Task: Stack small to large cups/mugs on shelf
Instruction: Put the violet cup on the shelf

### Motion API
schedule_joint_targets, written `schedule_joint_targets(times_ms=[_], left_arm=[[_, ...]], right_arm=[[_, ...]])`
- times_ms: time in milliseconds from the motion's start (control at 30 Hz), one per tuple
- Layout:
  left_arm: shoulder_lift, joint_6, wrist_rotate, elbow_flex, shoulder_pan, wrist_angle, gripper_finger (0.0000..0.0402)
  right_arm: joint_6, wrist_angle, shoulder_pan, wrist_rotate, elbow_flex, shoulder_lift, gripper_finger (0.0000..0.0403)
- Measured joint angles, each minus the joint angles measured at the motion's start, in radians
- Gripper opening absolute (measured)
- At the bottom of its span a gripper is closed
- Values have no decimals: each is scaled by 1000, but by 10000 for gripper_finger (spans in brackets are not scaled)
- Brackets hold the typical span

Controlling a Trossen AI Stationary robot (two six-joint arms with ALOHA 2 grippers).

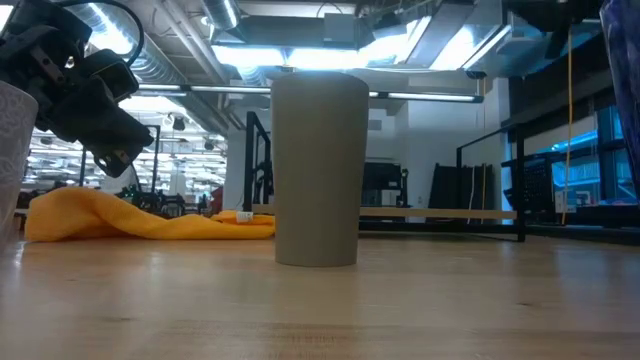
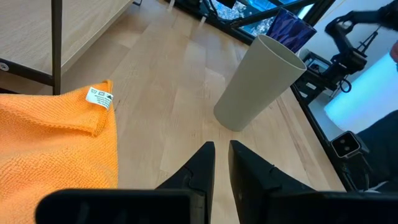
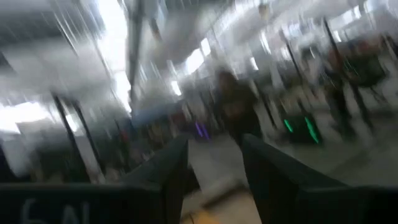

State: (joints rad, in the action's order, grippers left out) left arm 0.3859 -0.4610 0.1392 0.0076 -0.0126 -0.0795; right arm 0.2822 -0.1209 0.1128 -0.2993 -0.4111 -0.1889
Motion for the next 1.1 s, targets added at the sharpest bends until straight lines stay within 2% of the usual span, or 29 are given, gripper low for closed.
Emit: schedule_joint_targets(times_ms=[200,300,400,567,733,833,900,1033,1100], left_arm=[[0,0,0,0,0,0,41],[0,0,0,0,0,0,41],[0,0,0,0,0,0,41],[0,0,0,0,0,0,41],[0,0,0,0,0,0,41],[0,0,0,0,0,0,41],[0,0,0,0,0,0,41],[0,0,0,0,0,0,41],[0,0,0,0,0,0,41]], right_arm=[[-23,525,0,166,-349,-274,154],[-1,619,0,262,-475,-366,154],[62,625,0,325,-557,-420,154],[183,623,0,341,-635,-465,154],[216,588,0,347,-659,-464,154],[271,507,0,350,-663,-463,154],[300,447,0,396,-664,-466,154],[371,363,0,344,-664,-487,154],[388,333,0,367,-664,-496,154]])
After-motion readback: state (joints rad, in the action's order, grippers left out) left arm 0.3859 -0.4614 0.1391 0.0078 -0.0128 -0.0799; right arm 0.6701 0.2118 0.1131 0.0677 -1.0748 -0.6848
